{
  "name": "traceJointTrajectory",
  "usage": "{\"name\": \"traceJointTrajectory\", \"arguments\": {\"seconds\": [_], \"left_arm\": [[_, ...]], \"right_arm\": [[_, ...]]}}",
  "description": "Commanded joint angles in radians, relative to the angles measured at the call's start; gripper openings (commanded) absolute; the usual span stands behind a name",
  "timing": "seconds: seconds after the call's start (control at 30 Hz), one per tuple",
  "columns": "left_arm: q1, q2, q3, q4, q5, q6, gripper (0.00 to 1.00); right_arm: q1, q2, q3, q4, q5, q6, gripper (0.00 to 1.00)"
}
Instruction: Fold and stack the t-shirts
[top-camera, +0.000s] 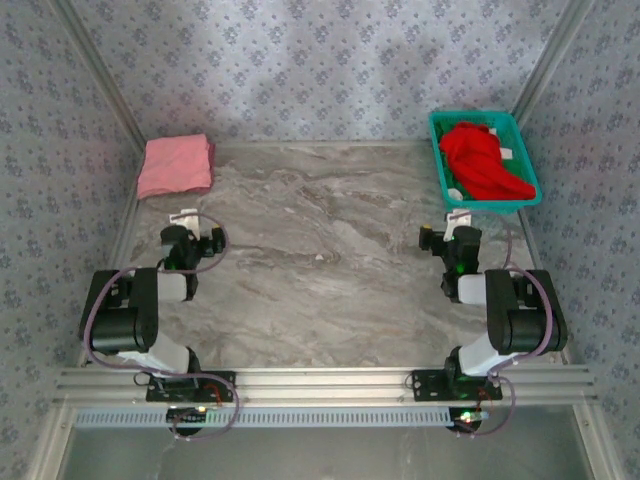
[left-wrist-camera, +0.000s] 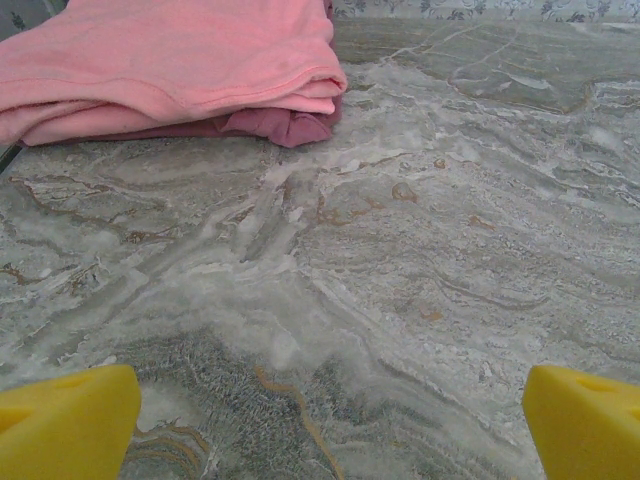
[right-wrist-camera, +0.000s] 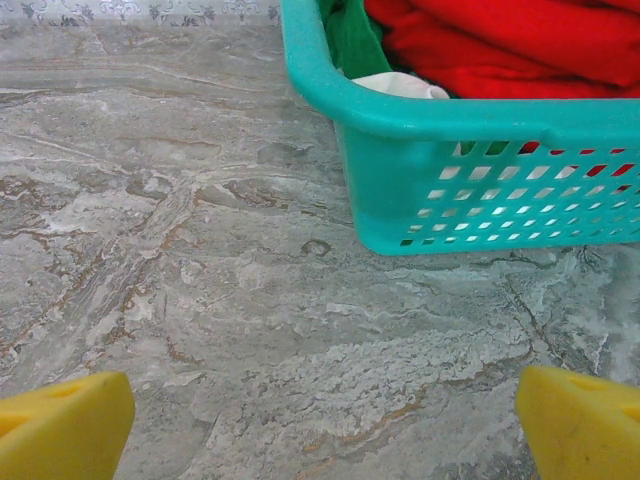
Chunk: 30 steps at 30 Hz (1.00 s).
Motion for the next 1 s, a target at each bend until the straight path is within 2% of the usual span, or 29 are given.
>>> {"name": "traceJointTrajectory", "arguments": {"seconds": [0.0,0.03,0.07,0.1,0.13,0.17,0.23,0.33,0.43,0.57,0.77,0.97], "left_arm": [[-0.019,-0.041,0.032,-0.052,-0.002,0.016,0.98],[-0.048,-0.11,0.077,-0.192,-0.033,0.043,0.98],[-0.093,-0.191,0.133,-0.333,-0.08,0.061,0.98],[-0.121,-0.257,0.182,-0.427,-0.09,0.052,0.98],[-0.143,-0.334,0.232,-0.508,-0.052,0.031,0.98],[-0.169,-0.392,0.281,-0.566,-0.014,0.01,0.98],[-0.232,-0.436,0.384,-0.649,-0.026,-0.02,0.98],[-0.343,-0.394,0.509,-0.702,-0.057,-0.011,0.98],[-0.427,-0.281,0.606,-0.72,-0.031,-0.007,0.98],[-0.542,-0.091,0.744,-0.753,0.015,0.022,0.98],[-0.681,0.149,0.942,-0.769,0.083,0.032,0.98],[-0.747,0.243,0.993,-0.721,0.108,-0.014,0.98]], "right_arm": [[0.0,-0.003,-0.002,0.033,0.014,0.015,1.0],[0.022,-0.054,0.006,-0.006,0.077,0.002,1.0],[0.068,-0.157,0.055,-0.164,0.174,-0.014,1.0],[0.095,-0.237,0.118,-0.355,0.223,0.049,1.0],[0.098,-0.309,0.179,-0.469,0.208,0.113,1.0],[0.089,-0.361,0.233,-0.553,0.127,0.162,1.0],[0.091,-0.383,0.347,-0.674,0.05,0.2,1.0],[0.115,-0.261,0.612,-0.922,0.057,0.233,0.98],[0.112,-0.092,0.874,-1.129,0.074,0.268,0.95],[0.016,0.141,1.15,-1.302,0.008,0.314,0.91],[-0.09,0.438,1.438,-1.464,0.002,0.349,0.88],[-0.159,0.609,1.604,-1.508,-0.005,0.366,0.89]]}}
